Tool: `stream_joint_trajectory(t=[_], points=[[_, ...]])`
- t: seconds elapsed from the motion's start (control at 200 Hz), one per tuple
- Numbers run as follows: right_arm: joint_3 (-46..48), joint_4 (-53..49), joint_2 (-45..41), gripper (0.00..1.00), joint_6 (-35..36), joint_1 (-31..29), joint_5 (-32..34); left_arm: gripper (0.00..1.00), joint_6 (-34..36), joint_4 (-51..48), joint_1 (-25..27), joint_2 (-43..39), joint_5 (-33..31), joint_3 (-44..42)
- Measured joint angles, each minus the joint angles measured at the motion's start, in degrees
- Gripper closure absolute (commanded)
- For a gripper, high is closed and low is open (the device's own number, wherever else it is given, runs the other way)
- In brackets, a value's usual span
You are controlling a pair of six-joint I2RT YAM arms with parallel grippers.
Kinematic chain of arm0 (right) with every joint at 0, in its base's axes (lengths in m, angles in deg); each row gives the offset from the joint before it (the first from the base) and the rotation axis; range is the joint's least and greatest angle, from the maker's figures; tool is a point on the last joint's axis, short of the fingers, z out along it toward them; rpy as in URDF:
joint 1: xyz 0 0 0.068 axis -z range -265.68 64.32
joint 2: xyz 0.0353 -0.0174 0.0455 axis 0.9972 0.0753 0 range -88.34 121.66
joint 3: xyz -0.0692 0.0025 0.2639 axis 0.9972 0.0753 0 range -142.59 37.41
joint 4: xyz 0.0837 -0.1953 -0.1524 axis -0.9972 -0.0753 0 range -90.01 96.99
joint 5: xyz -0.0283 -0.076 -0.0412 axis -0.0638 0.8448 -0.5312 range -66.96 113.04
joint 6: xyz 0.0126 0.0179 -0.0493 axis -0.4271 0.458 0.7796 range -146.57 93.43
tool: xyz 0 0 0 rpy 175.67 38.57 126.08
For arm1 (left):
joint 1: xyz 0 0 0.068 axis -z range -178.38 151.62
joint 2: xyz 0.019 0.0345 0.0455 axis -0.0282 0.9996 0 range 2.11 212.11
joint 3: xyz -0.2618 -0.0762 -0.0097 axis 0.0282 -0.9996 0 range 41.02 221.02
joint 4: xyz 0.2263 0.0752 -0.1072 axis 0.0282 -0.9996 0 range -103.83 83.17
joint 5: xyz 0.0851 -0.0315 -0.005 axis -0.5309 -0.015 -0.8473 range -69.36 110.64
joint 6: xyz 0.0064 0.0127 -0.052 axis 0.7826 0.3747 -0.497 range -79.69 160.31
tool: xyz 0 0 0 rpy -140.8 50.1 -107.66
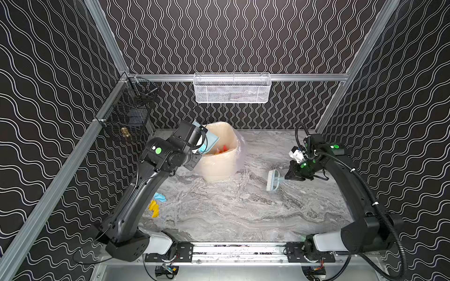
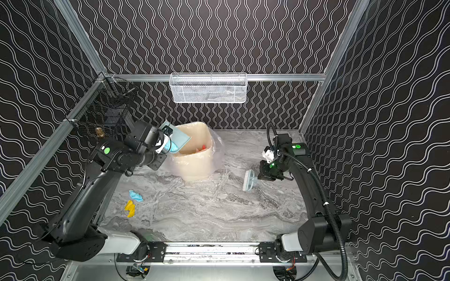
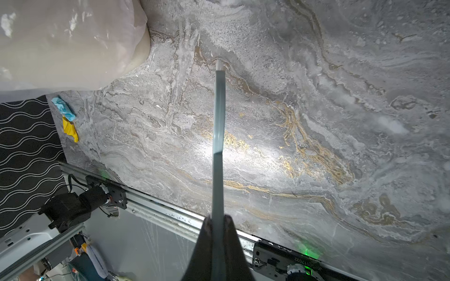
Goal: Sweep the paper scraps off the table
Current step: 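Tilt the dustpan over the beige bin with the left gripper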
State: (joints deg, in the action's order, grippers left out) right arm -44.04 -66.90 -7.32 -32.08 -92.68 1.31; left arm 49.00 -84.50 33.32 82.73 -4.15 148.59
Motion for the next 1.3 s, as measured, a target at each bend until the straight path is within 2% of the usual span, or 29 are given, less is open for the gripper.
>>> stream_joint_trajectory(t=[0.25, 0.491, 0.676, 0.946, 1.131, 1.301], points=[[1.16, -0.35, -0.74, 1.0, 0.13, 0.15, -1.77, 0.97, 9.84, 1.79, -1.16, 9.7, -4.42, 4.2], [3.74, -0.39, -2.27, 1.0, -0.02, 0.15, -3.89, 0.97, 22.12, 9.18, -1.31, 15.85, -12.46, 3.78], [4.68, -0.59, -2.84, 1.0, -0.02, 0.15, -4.72, 0.97, 35.78, 20.06, -1.07, 16.04, -18.25, -1.46], [4.35, -0.57, -2.27, 1.0, 0.0, 0.17, -6.01, 0.98, 53.37, 35.76, 1.49, 12.35, -22.32, -14.67], [4.46, -0.5, -2.12, 1.0, 0.0, 0.15, -6.95, 0.98, 60.54, 43.08, 2.54, 9.51, -23.87, -19.26], [4.46, -0.33, -1.73, 1.0, -0.02, 0.0, -7.52, 0.98, 62.34, 44.76, 2.54, 8.72, -24.15, -20.33]])
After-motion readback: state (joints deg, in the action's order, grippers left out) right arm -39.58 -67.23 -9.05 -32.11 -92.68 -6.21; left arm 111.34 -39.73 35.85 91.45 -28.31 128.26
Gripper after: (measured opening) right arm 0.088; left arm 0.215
